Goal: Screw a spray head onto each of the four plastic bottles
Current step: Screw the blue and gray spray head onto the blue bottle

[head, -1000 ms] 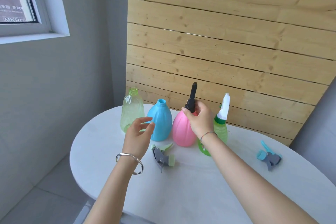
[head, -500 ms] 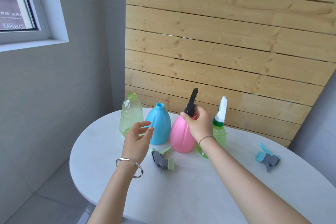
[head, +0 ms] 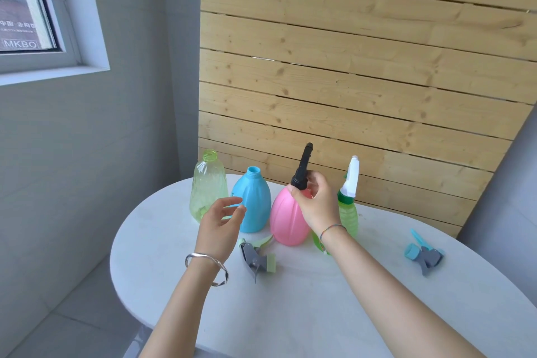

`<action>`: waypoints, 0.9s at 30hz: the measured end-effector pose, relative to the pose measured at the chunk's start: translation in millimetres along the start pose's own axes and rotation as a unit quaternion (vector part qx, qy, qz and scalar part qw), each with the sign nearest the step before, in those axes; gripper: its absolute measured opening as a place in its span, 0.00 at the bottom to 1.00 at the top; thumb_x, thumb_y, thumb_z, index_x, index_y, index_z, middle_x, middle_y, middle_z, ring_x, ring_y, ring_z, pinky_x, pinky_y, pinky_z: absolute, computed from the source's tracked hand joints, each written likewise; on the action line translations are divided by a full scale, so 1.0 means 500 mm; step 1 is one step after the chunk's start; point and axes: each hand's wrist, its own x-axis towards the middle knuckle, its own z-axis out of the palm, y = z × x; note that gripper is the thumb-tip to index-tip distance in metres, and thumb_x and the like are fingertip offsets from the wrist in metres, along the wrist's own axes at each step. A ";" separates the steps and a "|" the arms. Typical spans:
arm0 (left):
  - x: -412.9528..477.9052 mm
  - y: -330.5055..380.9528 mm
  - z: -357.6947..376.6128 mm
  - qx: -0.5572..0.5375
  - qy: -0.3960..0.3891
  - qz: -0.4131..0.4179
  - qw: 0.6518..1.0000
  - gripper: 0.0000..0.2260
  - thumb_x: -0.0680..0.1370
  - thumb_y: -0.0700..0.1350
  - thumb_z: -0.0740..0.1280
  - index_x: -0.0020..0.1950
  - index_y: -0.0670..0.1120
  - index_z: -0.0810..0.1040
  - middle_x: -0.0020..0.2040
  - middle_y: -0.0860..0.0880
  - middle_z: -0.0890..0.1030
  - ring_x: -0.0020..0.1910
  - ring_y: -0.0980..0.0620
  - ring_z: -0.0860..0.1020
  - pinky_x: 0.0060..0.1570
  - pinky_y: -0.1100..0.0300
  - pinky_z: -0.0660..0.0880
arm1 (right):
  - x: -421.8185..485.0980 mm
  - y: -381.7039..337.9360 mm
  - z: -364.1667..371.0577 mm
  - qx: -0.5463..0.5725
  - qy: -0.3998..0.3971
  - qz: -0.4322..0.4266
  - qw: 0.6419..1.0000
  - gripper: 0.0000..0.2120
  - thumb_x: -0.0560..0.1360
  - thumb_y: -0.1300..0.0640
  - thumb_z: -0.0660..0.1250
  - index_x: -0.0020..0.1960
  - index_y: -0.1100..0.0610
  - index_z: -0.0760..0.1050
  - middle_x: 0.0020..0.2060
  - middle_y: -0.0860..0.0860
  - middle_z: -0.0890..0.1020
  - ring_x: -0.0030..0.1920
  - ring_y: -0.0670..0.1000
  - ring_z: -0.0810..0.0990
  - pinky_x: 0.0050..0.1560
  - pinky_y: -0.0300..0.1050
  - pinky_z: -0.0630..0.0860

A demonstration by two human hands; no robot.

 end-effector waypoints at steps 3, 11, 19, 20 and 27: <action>-0.003 -0.002 -0.002 0.005 -0.003 -0.001 1.000 0.08 0.77 0.43 0.64 0.56 0.47 0.77 0.52 0.44 0.81 0.47 0.47 0.80 0.49 0.53 0.77 | -0.023 -0.003 -0.011 -0.009 0.015 -0.006 1.000 0.24 0.72 0.62 0.69 0.67 0.55 0.67 0.65 0.49 0.73 0.66 0.51 0.71 0.67 0.45 0.68; 0.000 -0.005 -0.013 -0.015 0.007 -0.013 1.000 0.07 0.77 0.41 0.64 0.54 0.46 0.77 0.49 0.44 0.82 0.42 0.52 0.79 0.49 0.53 0.76 | -0.078 -0.100 0.022 0.018 -0.034 -0.217 0.975 0.18 0.74 0.61 0.65 0.62 0.49 0.70 0.62 0.45 0.74 0.64 0.44 0.72 0.66 0.37 0.68; 0.011 -0.006 -0.030 -0.041 0.023 0.000 0.999 0.06 0.77 0.42 0.64 0.53 0.48 0.77 0.46 0.48 0.80 0.41 0.54 0.78 0.44 0.57 0.76 | 0.014 -0.108 0.136 -0.072 -0.146 -0.027 0.986 0.22 0.77 0.57 0.63 0.70 0.55 0.65 0.70 0.53 0.68 0.70 0.51 0.66 0.60 0.35 0.60; 0.014 -0.005 -0.032 -0.043 0.024 0.004 0.999 0.06 0.77 0.42 0.64 0.53 0.48 0.77 0.46 0.49 0.80 0.41 0.55 0.78 0.44 0.58 0.76 | 0.017 -0.103 0.147 -0.060 -0.140 -0.012 0.988 0.20 0.77 0.58 0.62 0.69 0.55 0.67 0.69 0.53 0.70 0.69 0.52 0.68 0.61 0.37 0.62; 0.016 0.001 -0.042 -0.045 0.037 0.018 0.998 0.07 0.77 0.43 0.65 0.54 0.49 0.76 0.47 0.49 0.79 0.41 0.57 0.78 0.42 0.61 0.75 | 0.006 -0.080 0.149 -0.039 -0.062 -0.048 0.996 0.13 0.72 0.68 0.66 0.54 0.55 0.76 0.54 0.51 0.82 0.57 0.51 0.79 0.61 0.44 0.74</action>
